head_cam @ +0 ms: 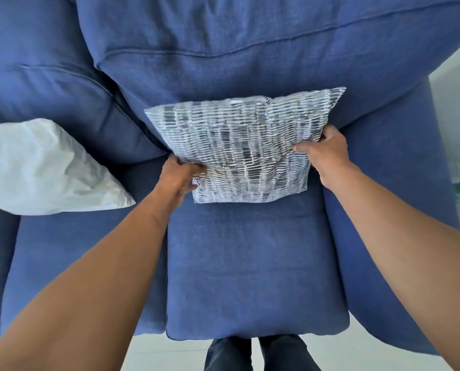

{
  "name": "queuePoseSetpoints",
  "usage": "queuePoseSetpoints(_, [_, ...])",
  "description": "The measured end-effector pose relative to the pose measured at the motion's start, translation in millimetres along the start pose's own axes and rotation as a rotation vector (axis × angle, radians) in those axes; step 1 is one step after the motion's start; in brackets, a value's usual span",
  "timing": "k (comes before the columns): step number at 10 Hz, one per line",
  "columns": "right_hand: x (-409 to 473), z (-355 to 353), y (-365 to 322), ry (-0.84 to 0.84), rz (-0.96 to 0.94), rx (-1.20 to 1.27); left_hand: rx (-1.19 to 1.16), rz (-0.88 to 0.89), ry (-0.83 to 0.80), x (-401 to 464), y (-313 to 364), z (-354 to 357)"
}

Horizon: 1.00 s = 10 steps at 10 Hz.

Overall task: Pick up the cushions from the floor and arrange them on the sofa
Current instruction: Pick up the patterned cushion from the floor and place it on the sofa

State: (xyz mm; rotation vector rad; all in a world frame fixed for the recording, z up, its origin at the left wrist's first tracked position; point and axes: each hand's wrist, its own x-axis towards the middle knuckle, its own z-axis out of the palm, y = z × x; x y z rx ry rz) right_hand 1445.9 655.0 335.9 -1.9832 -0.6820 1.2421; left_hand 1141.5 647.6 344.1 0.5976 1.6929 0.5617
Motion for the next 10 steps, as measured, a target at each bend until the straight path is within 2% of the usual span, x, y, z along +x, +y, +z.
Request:
queuePoseSetpoints(1, [1.7, -12.4, -12.1, 0.012, 0.049, 0.086, -0.117, 0.041, 0.031, -3.4, 23.6, -14.8])
queuePoseSetpoints(2, [4.6, -19.9, -28.4, 0.011, 0.027, 0.23, -0.198, 0.16, 0.024, -3.0, 46.7, -24.3])
queuePoseSetpoints(3, [1.8, -23.4, -49.7, -0.014, -0.017, 0.218, -0.071, 0.282, -0.017, -4.7, 66.3, -28.7])
queuePoseSetpoints(5, [0.7, -37.1, -51.5, 0.19, -0.095, 0.238, -0.076, 0.393, 0.071, -8.5, 62.7, -25.4])
queuePoseSetpoints(8, [-21.3, -31.4, -39.9, 0.103, -0.035, 0.257, -0.107, 0.304, 0.139, -11.4, 43.1, -25.0])
queuePoseSetpoints(9, [-44.7, -46.4, -44.5, 0.104, -0.043, 0.241, -0.055, 0.28, 0.186, -36.7, 44.6, -39.8])
queuePoseSetpoints(10, [-71.1, -58.5, -31.7, 0.13, -0.041, 0.175, 0.0, 0.215, 0.208, -67.1, 13.9, -46.6])
